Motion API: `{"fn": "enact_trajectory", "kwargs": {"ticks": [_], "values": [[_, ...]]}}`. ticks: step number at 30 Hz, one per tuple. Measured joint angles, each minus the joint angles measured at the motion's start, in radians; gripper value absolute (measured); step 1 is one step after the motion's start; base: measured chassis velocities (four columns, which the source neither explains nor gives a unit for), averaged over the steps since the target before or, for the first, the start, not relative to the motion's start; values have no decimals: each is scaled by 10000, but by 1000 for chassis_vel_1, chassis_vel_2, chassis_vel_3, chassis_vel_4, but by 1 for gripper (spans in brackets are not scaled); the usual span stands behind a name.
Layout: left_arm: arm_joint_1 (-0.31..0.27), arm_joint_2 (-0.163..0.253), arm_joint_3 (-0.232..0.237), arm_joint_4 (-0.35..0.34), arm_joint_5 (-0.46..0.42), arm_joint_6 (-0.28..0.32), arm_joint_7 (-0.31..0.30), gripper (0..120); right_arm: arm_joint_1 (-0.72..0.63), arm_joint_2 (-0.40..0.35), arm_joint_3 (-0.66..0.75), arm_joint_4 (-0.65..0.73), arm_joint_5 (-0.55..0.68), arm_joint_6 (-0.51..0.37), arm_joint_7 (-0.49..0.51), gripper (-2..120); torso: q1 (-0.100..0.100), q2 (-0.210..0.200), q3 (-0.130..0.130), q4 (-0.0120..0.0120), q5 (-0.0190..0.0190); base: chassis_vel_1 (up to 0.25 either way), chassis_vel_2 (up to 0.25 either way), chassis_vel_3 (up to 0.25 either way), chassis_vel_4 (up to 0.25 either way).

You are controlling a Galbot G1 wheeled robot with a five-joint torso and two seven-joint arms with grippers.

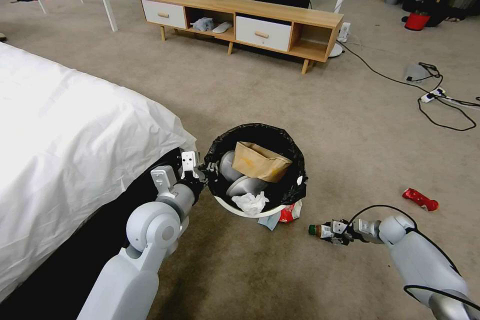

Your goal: Pick up the trash bin and place the garbage on the floor into it.

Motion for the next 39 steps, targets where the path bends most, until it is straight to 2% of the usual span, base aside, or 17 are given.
{"fn": "enact_trajectory", "kwargs": {"ticks": [4, 10, 16, 23, 28, 32, 35, 39], "values": [[23, 35, -40, -46, 4, 0, 0, 2, -35, 11, 0, 49, 67, 34, -4, 30, 0, 0, 0, 0, 0, 0, 0, 0, 0], [49, 61, -68, -56, 14, -1, 0, 2, -127, 10, 137, 243, 155, 42, -36, 30, 0, 0, 0, 0, 0, 0, 0, 0, 0], [-10, 61, -68, -32, -2, -3, 6, 2, -522, -267, 646, 1219, 619, 3, -241, 30, 0, -1, 0, 0, 1, 0, 0, 0, 0], [-76, 50, -7, -4, -39, -4, 0, 2, -1706, -817, 1186, 3125, 2322, -652, 288, 30, 0, -1, 0, -5, 1, 0, 0, 0, 0], [-93, 72, -7, -12, -55, -4, -13, 2, -2181, -953, 1699, 4029, 2717, -883, 508, 30, 0, -1, 0, 2, 0, 0, 0, 0, 0], [-54, 97, -73, -78, -85, -4, -48, 2, -2604, -1102, 2190, 4803, 3308, -1109, 722, 30, 0, 0, 0, -1, 1, 0, 0, 0, 0], [2, 164, -113, -174, -152, 17, -120, 2, -3041, -1271, 2667, 5689, 4507, -1371, 1012, 30, 0, 0, 0, 0, 0, 0, 0, 0, 0], [32, 201, -134, -230, -188, 30, -153, 2, -3337, -1362, 2955, 6383, 5409, -1566, 1267, 30, 0, 0, 0, -2, 0, 0, 0, 0, 0]]}}
